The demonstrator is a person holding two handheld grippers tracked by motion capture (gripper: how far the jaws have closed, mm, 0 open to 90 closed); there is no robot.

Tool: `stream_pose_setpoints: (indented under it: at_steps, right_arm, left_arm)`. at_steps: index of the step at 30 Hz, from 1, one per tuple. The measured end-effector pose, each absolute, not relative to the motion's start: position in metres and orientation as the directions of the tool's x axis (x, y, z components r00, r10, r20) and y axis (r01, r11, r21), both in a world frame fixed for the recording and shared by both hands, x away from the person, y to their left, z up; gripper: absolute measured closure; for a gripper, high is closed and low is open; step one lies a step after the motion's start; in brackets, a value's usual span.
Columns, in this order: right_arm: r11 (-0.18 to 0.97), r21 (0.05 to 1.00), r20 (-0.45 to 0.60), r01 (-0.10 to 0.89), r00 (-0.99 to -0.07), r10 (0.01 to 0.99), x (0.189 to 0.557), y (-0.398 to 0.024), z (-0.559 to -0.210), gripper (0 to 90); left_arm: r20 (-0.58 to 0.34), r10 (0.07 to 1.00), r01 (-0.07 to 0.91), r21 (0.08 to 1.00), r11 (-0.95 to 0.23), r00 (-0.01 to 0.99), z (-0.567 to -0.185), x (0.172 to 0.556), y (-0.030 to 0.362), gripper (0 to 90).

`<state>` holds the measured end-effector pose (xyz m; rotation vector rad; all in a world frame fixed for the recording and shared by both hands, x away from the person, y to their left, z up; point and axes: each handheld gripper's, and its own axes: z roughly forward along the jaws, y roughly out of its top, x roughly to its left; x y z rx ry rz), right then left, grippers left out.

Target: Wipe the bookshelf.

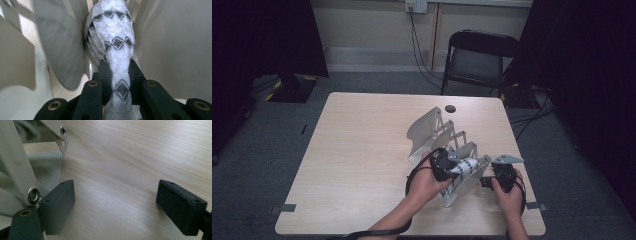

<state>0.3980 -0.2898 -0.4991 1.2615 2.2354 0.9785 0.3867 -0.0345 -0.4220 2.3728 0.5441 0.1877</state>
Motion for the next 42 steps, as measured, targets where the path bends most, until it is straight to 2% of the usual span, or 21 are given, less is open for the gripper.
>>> stream_pose_setpoints:
  at_steps: [8,16,25,42]
  right_arm:
    - [0.351,0.734,0.002,0.582,-0.518,0.856,0.398,-0.29,-0.499,15.0]
    - [0.351,0.734,0.002,0.582,-0.518,0.856,0.398,-0.29,-0.499,15.0]
    - [0.35,0.734,0.002,0.582,-0.517,0.856,0.398,-0.29,-0.499,15.0]
    - [0.351,0.734,0.001,0.581,-0.518,0.855,0.398,-0.29,-0.499,15.0]
  left_arm:
    - [-0.01,0.451,0.36,0.619,-0.698,0.893,-0.446,0.386,-0.03,77.4]
    - [-0.013,0.462,0.372,0.614,-0.696,0.887,-0.452,0.383,-0.027,77.3]
    - [-0.033,0.484,0.377,0.673,-0.636,0.875,-0.414,0.382,-0.024,77.4]
    - [0.054,0.477,0.284,0.744,-0.604,0.877,-0.341,0.385,-0.026,77.4]
